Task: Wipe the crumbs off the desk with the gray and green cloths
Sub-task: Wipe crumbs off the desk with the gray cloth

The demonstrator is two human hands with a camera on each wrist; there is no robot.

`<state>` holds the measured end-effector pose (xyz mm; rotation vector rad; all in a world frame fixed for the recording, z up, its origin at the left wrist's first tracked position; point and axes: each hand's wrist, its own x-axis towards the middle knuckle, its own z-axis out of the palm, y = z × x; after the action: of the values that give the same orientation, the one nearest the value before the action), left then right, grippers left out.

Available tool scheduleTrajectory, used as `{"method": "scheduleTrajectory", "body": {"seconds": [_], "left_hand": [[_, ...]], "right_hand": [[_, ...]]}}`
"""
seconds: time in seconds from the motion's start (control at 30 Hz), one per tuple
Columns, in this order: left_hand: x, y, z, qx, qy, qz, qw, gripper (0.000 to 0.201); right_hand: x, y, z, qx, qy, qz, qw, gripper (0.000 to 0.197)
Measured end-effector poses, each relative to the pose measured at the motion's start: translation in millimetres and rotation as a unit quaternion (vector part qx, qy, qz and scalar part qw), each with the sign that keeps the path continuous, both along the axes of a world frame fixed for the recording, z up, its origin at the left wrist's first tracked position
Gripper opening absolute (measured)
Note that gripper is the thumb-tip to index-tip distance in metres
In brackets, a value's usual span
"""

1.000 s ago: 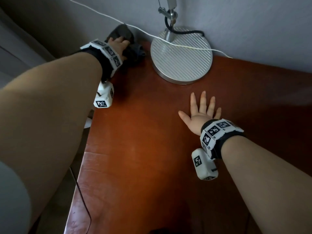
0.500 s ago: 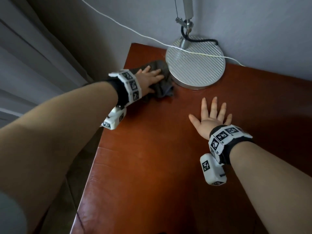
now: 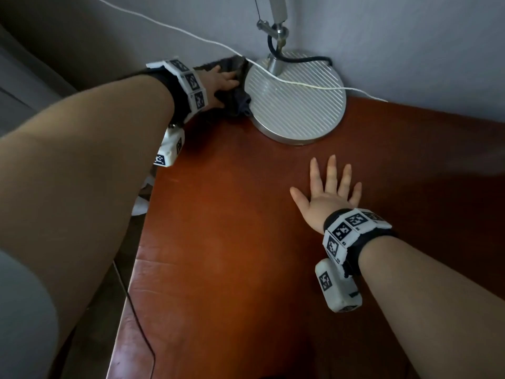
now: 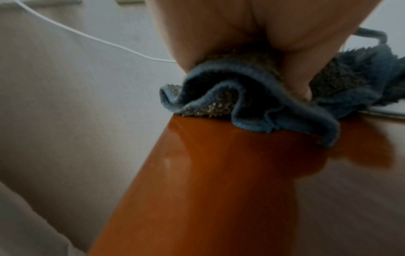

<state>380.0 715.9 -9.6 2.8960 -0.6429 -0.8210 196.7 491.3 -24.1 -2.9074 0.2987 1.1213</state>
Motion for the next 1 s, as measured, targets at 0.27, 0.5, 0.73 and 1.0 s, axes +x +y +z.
{"method": "scheduleTrajectory", "body": {"seconds": [0.27, 0.5, 0.73, 1.0], "left_hand": [[1, -1, 3, 0.016, -0.012, 0.043, 0.999, 0.067], [-50, 53, 6, -0.021, -0.033, 0.221, 0.974, 0.062], [-114, 78, 20, -0.118, -0.041, 0.343, 0.931, 0.050], [-121, -28, -7, -0.039, -0.012, 0.074, 0.996, 0.065]], "right_hand": [[0, 0, 5, 0.012, 0.011, -0.004, 1.000, 0.072], [-2, 1, 5, 0.010, -0.001, 0.001, 1.000, 0.072], [-5, -1, 4, 0.011, -0.022, 0.010, 1.000, 0.072], [-6, -1, 2, 0.011, -0.027, 0.007, 1.000, 0.072]]}}
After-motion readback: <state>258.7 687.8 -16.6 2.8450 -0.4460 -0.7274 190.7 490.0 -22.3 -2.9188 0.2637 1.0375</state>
